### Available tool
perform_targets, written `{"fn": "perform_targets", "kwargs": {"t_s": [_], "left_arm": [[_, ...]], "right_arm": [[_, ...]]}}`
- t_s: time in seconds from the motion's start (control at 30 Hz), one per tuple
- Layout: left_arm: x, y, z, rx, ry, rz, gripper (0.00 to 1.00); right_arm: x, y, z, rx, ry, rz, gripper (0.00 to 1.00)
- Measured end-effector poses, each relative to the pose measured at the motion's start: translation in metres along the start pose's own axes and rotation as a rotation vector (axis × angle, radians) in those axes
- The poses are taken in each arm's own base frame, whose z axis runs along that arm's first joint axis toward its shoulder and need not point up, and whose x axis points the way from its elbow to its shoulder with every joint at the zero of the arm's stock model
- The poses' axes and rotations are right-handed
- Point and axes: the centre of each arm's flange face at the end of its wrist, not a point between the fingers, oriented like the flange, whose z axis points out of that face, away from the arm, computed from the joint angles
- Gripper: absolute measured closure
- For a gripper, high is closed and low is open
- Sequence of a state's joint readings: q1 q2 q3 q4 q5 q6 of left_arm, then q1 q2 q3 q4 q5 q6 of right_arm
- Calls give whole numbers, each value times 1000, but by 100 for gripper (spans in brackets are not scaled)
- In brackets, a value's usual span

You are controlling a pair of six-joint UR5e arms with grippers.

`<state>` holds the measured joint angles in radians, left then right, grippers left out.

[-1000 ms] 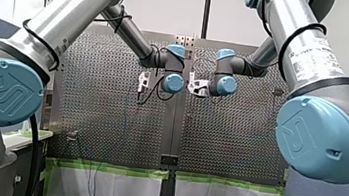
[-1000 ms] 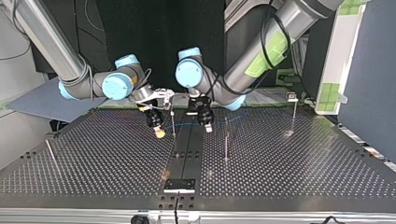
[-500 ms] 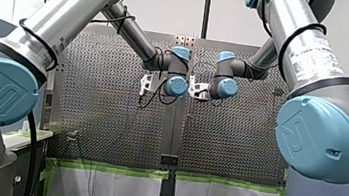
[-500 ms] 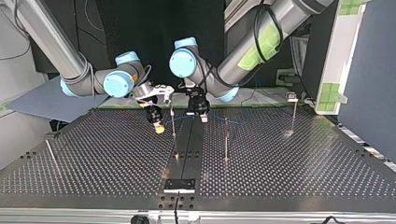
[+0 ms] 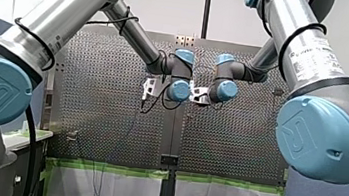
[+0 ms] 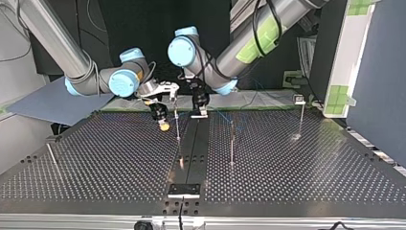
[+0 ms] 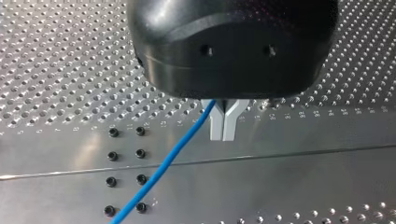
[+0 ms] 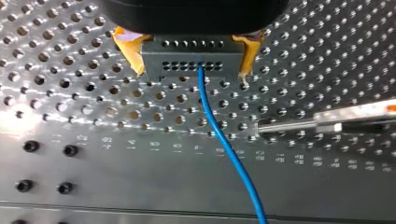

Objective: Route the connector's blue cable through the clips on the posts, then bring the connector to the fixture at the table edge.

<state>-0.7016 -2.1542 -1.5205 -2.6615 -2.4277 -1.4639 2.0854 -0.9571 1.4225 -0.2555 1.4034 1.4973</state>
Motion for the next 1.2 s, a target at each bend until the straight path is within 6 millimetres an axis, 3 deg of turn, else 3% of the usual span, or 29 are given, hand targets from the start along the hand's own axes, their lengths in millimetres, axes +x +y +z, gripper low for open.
{"fn": "perform_targets", "kwargs": {"t_s": [0.27,0.73,1.2], "left_arm": [[3,-6,-17,-4,4,1,96],[12,-3,-19,-5,1,-7,96],[31,3,-24,5,-2,2,96]], "right_arm": [[-5,1,-8,-12,-27,-27,100],[10,-2,-43,-23,14,-30,100],[-23,-7,-66,-27,-34,-20,100]]}}
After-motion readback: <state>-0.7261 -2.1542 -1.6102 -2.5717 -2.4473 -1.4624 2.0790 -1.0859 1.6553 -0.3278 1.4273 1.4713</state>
